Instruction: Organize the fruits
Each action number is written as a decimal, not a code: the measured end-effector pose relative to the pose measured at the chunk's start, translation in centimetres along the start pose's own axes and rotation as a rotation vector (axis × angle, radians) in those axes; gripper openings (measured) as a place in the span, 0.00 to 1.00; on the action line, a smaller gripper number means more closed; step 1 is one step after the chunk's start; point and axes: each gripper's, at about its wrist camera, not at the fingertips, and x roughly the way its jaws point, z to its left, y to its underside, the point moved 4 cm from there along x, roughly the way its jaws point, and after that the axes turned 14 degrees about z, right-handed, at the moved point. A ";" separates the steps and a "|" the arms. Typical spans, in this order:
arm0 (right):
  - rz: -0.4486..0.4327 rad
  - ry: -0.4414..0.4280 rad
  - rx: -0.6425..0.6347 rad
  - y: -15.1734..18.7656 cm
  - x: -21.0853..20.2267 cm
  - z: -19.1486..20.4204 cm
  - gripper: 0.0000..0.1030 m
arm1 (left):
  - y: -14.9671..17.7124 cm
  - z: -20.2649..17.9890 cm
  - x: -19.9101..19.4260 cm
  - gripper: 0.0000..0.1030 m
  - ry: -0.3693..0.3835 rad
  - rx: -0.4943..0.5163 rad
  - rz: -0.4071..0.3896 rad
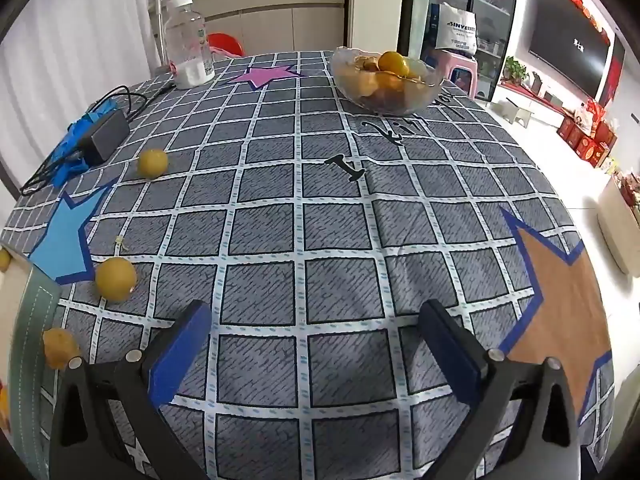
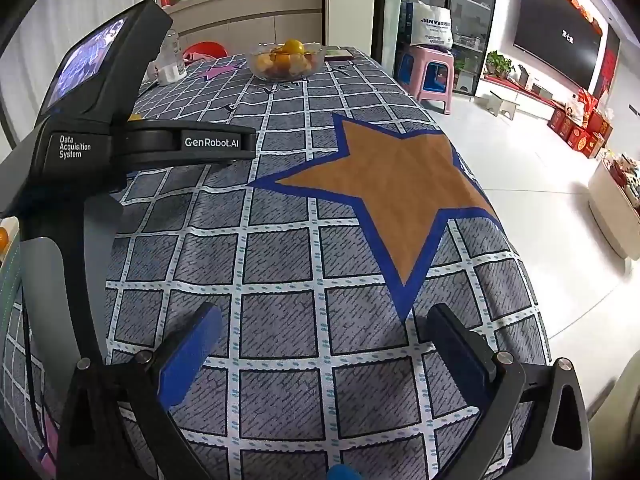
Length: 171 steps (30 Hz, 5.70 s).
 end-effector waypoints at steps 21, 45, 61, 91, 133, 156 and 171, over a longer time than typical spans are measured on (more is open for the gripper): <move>-0.003 -0.004 0.001 0.0 0.0 0.0 1.00 | -0.4 0.7 -0.2 1.00 0.013 -0.004 0.005; -0.001 0.001 -0.001 -0.1 0.1 0.0 1.00 | -0.5 0.8 -0.2 1.00 0.014 -0.005 0.005; -0.001 0.005 0.003 -0.1 0.1 0.0 1.00 | -0.5 0.8 -0.3 1.00 0.015 -0.005 0.005; 0.004 0.037 0.066 -0.1 0.1 -0.5 1.00 | -0.5 0.8 -0.3 1.00 0.015 -0.005 0.005; 0.004 0.036 0.067 -0.1 0.0 -0.5 1.00 | -0.5 0.8 -0.3 1.00 0.016 -0.005 0.005; 0.003 0.037 0.067 -0.2 0.1 -0.4 1.00 | -0.5 0.8 -0.3 1.00 0.016 -0.005 0.005; 0.003 0.034 0.069 -0.2 0.1 -0.5 1.00 | -0.5 0.8 -0.3 1.00 0.016 -0.005 0.005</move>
